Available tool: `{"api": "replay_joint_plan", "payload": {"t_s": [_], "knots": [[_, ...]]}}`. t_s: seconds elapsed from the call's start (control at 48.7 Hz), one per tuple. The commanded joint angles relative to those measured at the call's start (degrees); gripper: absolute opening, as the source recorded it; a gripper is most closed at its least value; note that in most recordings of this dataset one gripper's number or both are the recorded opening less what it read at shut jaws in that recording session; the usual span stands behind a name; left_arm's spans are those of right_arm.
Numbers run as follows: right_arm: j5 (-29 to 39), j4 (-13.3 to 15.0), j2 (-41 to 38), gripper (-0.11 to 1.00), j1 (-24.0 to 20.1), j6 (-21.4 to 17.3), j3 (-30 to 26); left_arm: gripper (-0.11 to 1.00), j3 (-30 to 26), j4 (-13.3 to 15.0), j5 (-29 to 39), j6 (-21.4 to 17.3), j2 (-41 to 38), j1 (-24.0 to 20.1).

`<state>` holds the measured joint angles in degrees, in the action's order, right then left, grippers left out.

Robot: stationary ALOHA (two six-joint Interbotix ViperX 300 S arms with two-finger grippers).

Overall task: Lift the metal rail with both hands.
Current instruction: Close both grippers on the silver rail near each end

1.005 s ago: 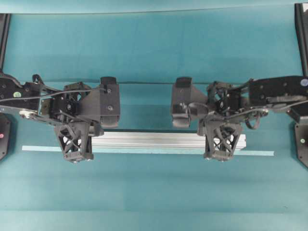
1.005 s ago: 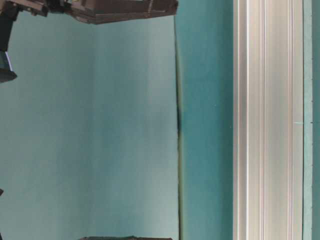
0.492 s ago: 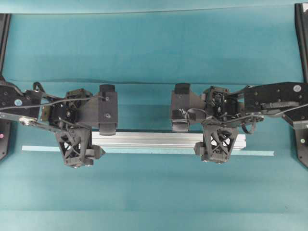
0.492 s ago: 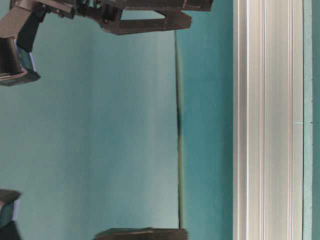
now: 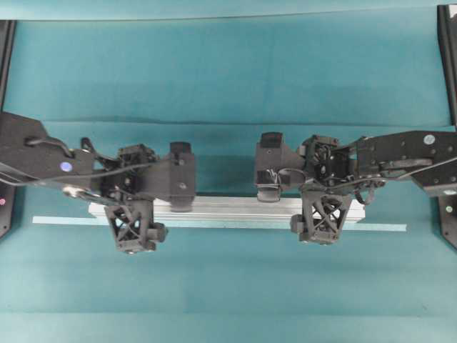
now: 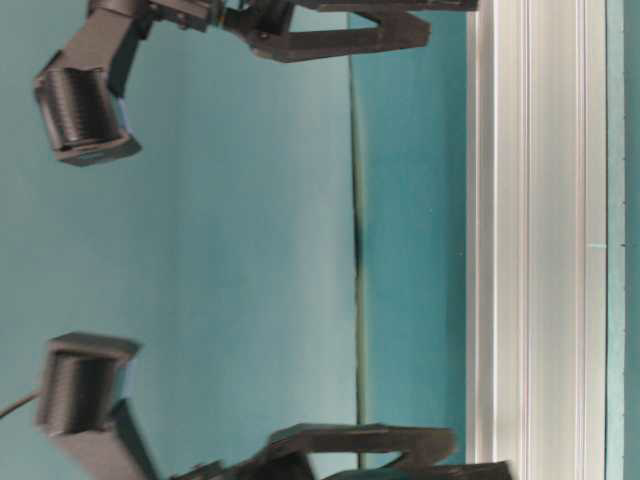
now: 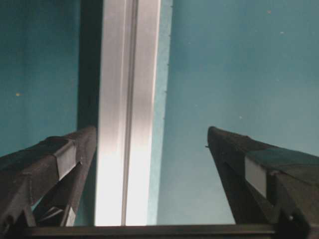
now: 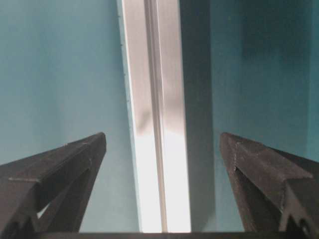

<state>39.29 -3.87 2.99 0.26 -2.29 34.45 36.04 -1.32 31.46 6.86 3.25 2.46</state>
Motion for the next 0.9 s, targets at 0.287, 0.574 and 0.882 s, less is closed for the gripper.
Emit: {"api": "replay_joint_plan", "payload": {"t_s": [0.287,0.574,0.882], "knots": [[-4.3,0.1,-2.5,0.96,-0.3,0.4,1.8,0.99,0.7,-0.3,-3.2,-3.0,-2.4,-2.0],[-9.1,0.1,-5.0,0.96,-0.3,0.4,4.3,0.99,1.5,-0.3,-6.0,-3.2,-4.9,-2.5],[-10.6,0.1,-7.0,0.96,-0.3,0.4,4.6,0.99,3.3,-0.3,-9.1,-3.1,-6.9,-2.4]]}}
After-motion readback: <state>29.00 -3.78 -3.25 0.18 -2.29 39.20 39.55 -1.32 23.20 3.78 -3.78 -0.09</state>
